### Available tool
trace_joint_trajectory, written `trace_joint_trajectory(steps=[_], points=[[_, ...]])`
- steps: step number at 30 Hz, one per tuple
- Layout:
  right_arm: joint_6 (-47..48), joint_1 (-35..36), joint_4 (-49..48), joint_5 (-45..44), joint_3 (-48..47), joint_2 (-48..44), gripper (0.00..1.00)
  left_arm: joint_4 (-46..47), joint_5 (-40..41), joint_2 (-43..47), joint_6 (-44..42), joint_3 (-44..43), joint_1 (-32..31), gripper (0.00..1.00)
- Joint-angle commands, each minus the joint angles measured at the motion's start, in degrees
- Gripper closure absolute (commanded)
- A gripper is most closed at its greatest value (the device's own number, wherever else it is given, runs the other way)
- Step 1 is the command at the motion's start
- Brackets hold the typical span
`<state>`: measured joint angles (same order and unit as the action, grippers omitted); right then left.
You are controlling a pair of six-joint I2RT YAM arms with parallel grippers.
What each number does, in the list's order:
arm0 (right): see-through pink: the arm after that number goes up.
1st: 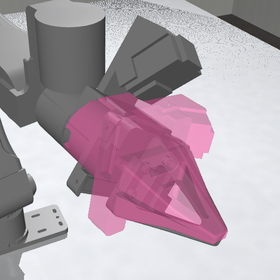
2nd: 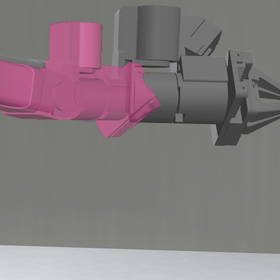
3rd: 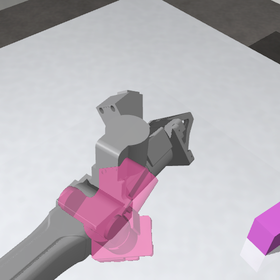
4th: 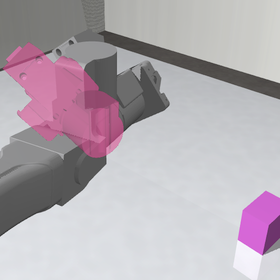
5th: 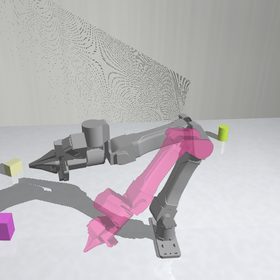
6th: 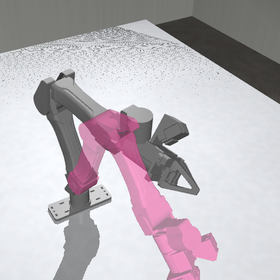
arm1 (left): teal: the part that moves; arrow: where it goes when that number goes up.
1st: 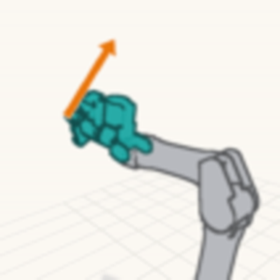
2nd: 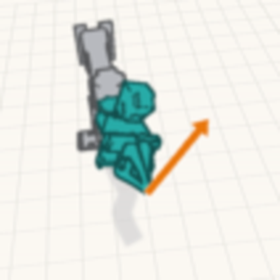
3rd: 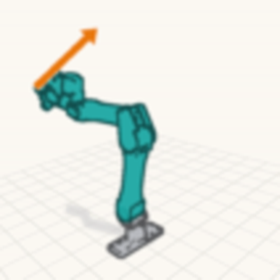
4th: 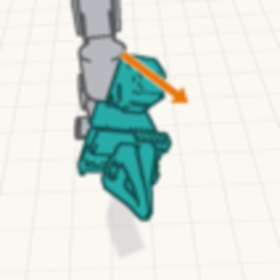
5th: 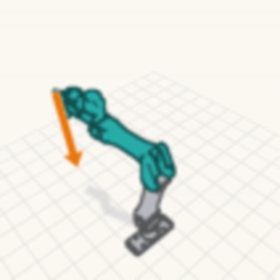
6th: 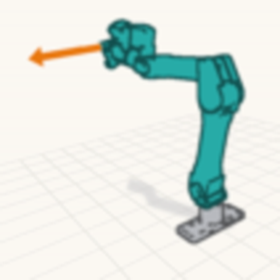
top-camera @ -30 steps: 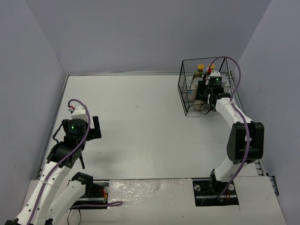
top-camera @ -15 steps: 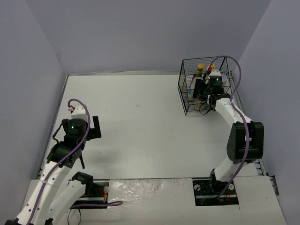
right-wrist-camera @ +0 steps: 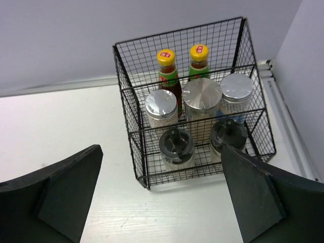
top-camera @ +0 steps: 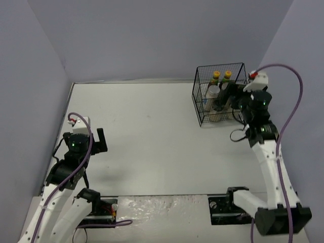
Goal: Organize the condiment bottles
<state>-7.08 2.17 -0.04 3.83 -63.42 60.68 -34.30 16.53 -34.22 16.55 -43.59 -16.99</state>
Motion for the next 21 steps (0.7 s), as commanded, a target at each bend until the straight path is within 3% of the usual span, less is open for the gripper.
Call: trace_joint_trajectory(steps=[1, 13, 21], points=[[-0.3, -0.3, 3.7, -3.0, 4.3, -12.5, 0.00, 2.2, -0.1, 0.1, 0.0, -3.0, 0.3, 0.03], [-0.2, -0.3, 9.2, -3.5, 17.4, -36.2, 0.00, 2.3, 2.0, -1.1, 1.0, -2.1, -0.3, 0.03], [-1.2, -0.3, 11.6, -8.0, 20.1, -42.6, 0.00, 3.0, 2.2, -3.8, 0.7, -1.9, -1.9, 0.03]])
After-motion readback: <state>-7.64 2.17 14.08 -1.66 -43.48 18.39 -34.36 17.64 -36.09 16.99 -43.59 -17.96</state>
